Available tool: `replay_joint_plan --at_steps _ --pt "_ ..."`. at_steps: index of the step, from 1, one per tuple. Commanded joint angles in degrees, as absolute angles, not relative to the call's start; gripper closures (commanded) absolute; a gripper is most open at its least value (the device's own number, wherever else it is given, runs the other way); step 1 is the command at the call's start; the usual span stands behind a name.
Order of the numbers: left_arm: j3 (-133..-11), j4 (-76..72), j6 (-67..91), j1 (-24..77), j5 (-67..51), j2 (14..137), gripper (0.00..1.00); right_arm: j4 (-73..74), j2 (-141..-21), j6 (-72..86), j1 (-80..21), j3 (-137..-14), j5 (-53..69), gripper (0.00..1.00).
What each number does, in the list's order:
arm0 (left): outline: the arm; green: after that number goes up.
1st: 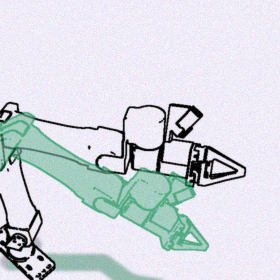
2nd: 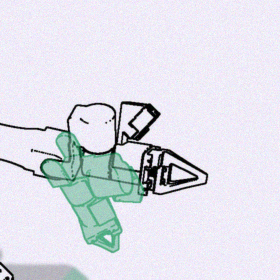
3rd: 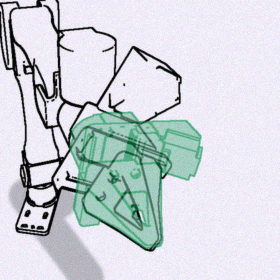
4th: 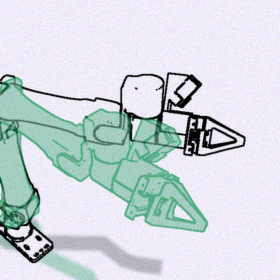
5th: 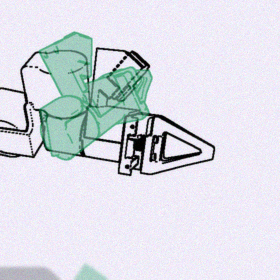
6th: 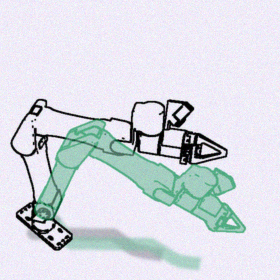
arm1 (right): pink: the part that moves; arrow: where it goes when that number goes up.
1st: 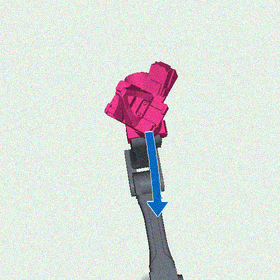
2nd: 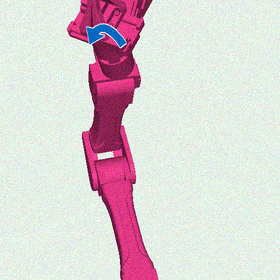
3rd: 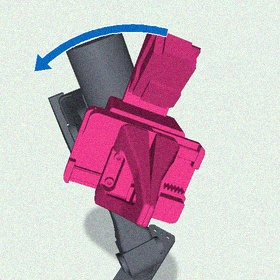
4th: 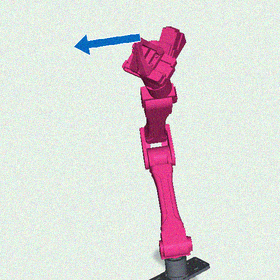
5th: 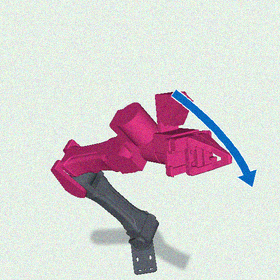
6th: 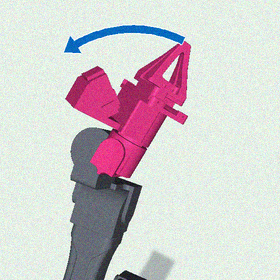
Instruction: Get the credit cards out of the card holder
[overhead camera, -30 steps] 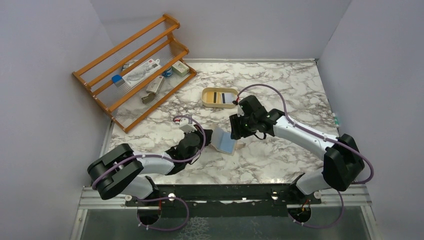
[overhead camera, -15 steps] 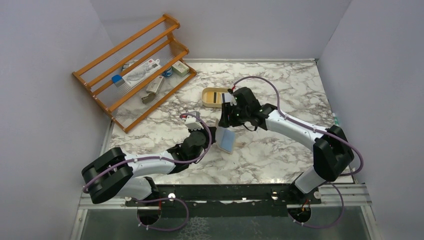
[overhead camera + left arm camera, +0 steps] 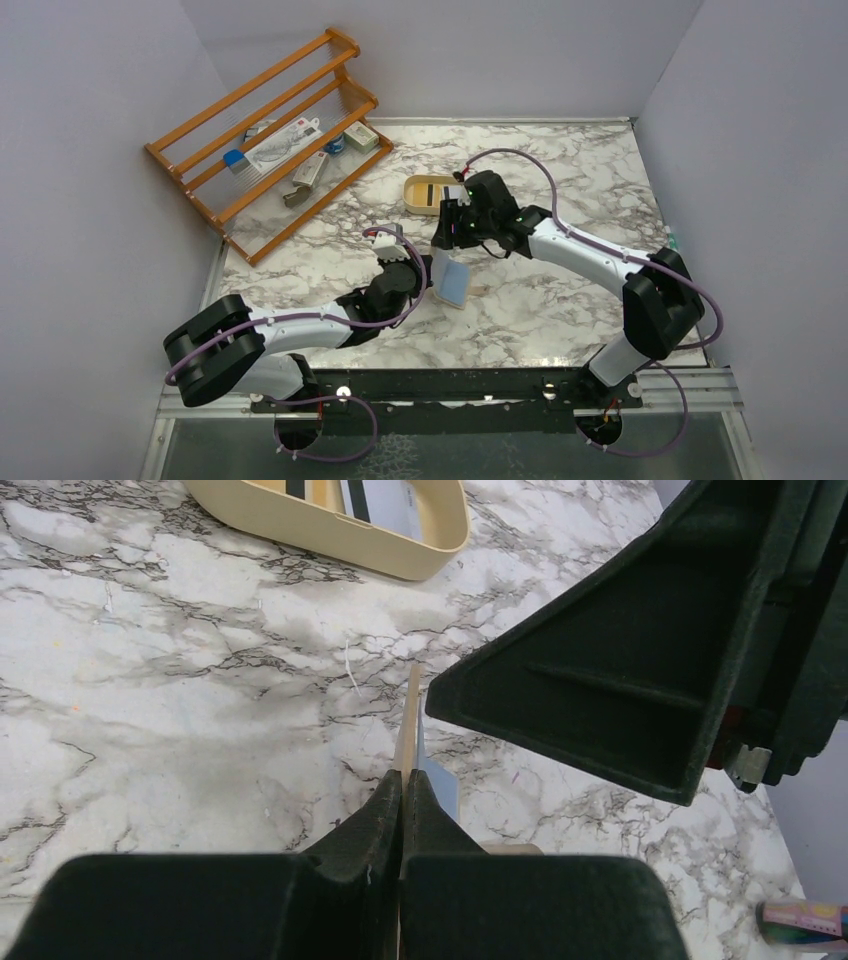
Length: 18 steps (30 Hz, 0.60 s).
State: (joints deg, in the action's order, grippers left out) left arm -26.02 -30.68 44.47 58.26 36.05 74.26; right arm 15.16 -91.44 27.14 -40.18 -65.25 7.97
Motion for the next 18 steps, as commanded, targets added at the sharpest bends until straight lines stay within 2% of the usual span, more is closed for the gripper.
replay_joint_plan --at_steps 1,18 --pt "-27.7 -31.0 43.5 58.7 38.1 72.8 1.0 12.9 -92.7 27.8 -40.4 -63.6 9.3 0.46" --pt "-28.1 -31.0 44.2 58.8 37.6 72.9 1.0 13.5 -95.9 25.0 -41.8 -60.6 8.9 0.46"
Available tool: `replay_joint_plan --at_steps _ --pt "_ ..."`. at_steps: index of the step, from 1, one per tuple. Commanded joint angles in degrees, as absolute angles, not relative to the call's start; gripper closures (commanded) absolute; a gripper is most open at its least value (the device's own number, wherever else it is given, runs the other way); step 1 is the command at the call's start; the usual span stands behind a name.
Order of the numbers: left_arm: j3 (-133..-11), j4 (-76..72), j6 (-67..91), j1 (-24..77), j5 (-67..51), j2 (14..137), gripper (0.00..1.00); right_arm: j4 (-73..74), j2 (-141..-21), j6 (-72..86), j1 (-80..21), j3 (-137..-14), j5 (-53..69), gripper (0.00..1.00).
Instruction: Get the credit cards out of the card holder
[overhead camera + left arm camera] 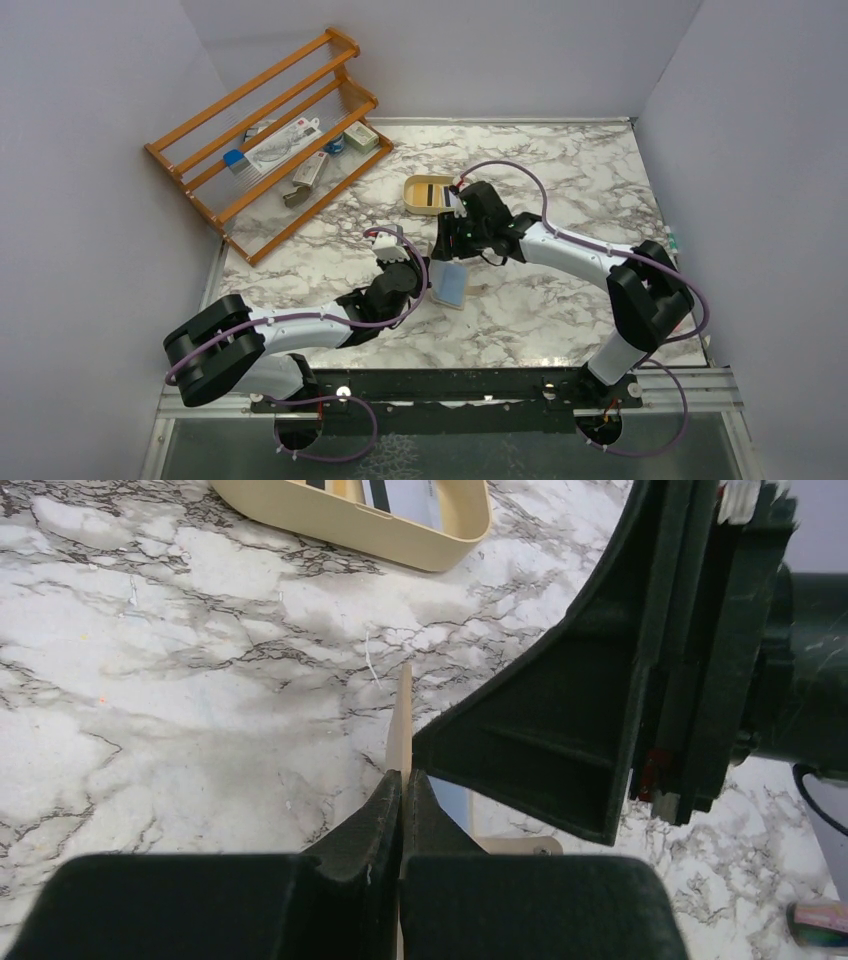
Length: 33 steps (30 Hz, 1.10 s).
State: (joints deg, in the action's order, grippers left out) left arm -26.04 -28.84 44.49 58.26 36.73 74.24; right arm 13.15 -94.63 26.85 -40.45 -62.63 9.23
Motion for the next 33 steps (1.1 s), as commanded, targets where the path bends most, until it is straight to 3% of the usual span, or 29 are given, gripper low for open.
replay_joint_plan --at_steps 1,12,26,33 --pt "-28.2 -31.0 44.1 58.8 37.7 72.8 1.0 13.6 -95.9 24.8 -42.0 -60.1 8.7 0.46" --pt "-28.8 -30.9 43.7 58.8 38.3 72.6 1.0 16.6 -93.3 21.9 -44.2 -55.1 4.6 0.46" --pt "-29.4 -28.7 43.6 58.8 39.1 72.9 1.0 30.6 -82.0 20.5 -44.1 -52.8 -12.7 0.45" --pt "-29.8 -26.4 44.3 58.7 40.6 72.2 1.0 24.4 -73.6 21.7 -44.2 -52.9 -4.3 0.41"
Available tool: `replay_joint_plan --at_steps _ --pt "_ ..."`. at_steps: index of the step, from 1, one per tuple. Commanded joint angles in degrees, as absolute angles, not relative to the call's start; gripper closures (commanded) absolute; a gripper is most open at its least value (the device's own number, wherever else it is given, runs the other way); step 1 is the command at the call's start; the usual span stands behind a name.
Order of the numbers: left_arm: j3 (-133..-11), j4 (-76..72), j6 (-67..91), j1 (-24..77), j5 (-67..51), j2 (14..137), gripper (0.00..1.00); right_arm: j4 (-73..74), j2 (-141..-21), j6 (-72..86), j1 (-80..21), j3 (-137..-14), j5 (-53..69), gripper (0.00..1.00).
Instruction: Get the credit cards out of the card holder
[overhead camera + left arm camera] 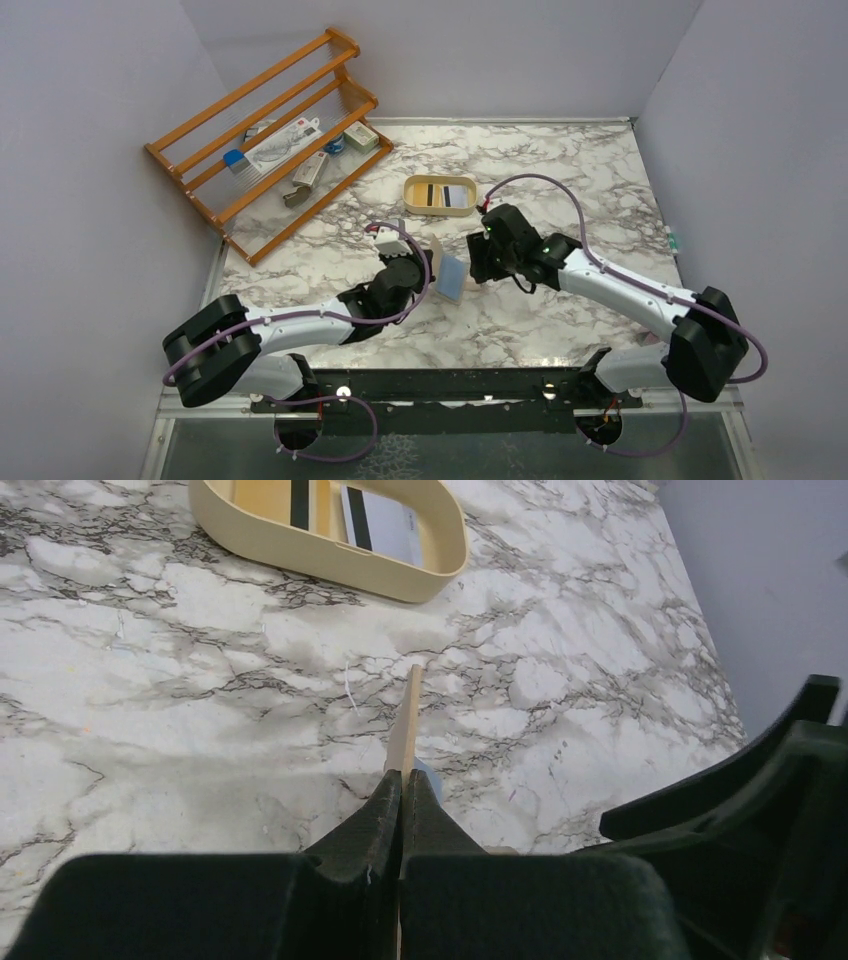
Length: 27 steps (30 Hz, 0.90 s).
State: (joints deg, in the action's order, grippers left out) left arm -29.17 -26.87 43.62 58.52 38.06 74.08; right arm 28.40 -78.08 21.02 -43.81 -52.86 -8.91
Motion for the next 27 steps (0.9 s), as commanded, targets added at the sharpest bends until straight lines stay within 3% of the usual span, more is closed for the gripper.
replay_joint_plan --at_steps 1,4,13,21,27 --pt "-29.0 -26.4 45.9 58.6 40.7 72.2 1.0 21.3 -72.9 21.8 -44.1 -51.9 -0.2 0.4" --pt "-25.9 -27.1 52.4 57.8 39.4 72.3 1.0 13.4 -72.8 23.9 -44.2 -49.8 10.0 0.33" --pt "-13.6 -38.0 69.1 54.0 32.8 74.5 1.0 -11.0 -78.4 33.0 -42.6 -42.3 28.7 0.29" --pt "-4.5 -64.9 72.8 48.6 24.7 81.8 1.0 -21.4 -83.2 37.7 -37.9 -39.3 40.8 0.29" --pt "-0.9 -89.9 75.0 46.9 21.3 95.6 1.0 -25.8 -87.2 42.3 -35.1 -38.8 45.1 0.29"
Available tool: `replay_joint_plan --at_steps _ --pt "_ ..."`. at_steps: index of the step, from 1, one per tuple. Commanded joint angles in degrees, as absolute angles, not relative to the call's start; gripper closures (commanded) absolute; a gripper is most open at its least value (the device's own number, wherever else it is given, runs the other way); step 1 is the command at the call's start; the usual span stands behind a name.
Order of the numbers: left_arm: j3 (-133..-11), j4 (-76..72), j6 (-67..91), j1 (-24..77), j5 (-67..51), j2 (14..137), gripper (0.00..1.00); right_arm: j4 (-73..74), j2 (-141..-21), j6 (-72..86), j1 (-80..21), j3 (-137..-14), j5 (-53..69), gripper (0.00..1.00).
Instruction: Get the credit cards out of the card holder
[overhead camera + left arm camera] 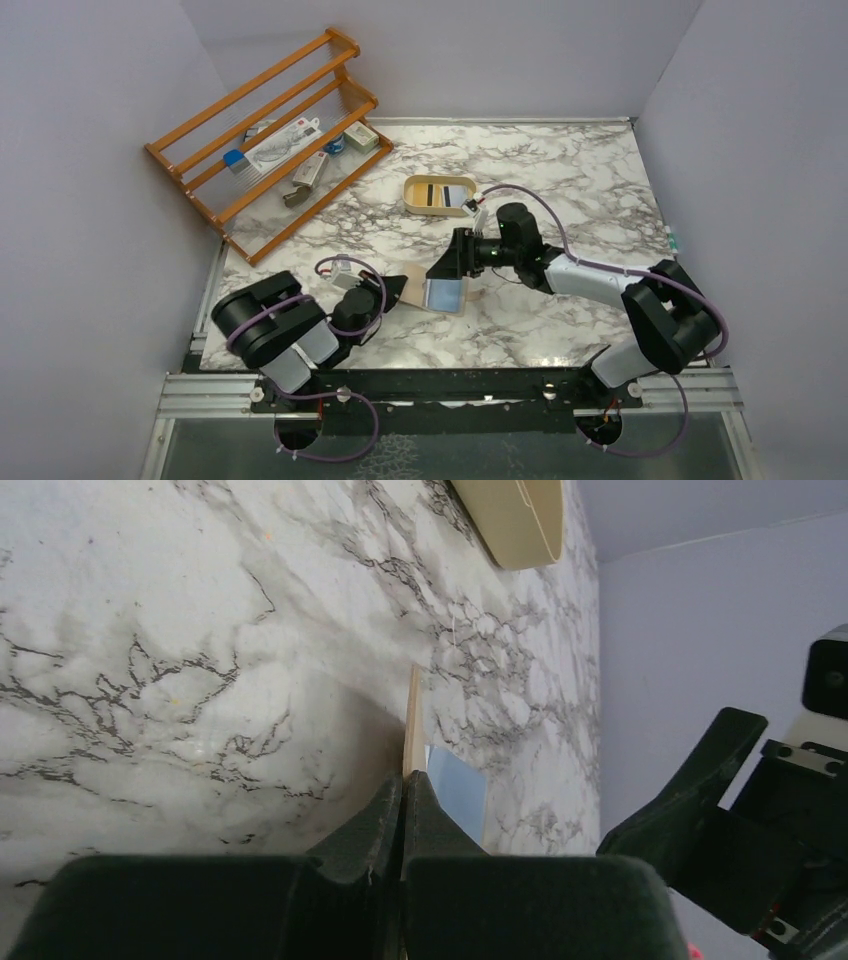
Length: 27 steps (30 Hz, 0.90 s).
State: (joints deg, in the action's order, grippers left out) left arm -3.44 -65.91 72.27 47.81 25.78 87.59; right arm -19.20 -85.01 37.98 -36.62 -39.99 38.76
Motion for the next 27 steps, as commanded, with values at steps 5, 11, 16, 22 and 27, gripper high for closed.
replay_joint_plan --at_steps 5,11,16,22,27 --pt "-1.5 -102.6 77.0 46.2 17.9 105.1 1.0 -26.9 -89.3 44.9 -33.1 -38.4 47.4 0.29" --pt "-3.4 -102.6 77.4 45.4 16.2 101.3 1.0 -22.3 -88.9 41.4 -31.7 -38.8 46.7 0.29" --pt "-5.2 -102.7 81.0 45.3 15.6 101.3 1.0 -23.7 -90.1 42.3 -31.4 -38.5 47.2 0.29" --pt "-6.0 -102.7 85.0 45.3 16.8 101.9 1.0 -25.2 -91.3 45.2 -31.4 -35.4 41.3 0.29" --pt "-7.0 -102.6 86.8 45.2 17.3 100.6 1.0 -32.1 -92.4 48.7 -31.4 -31.4 38.7 0.29"
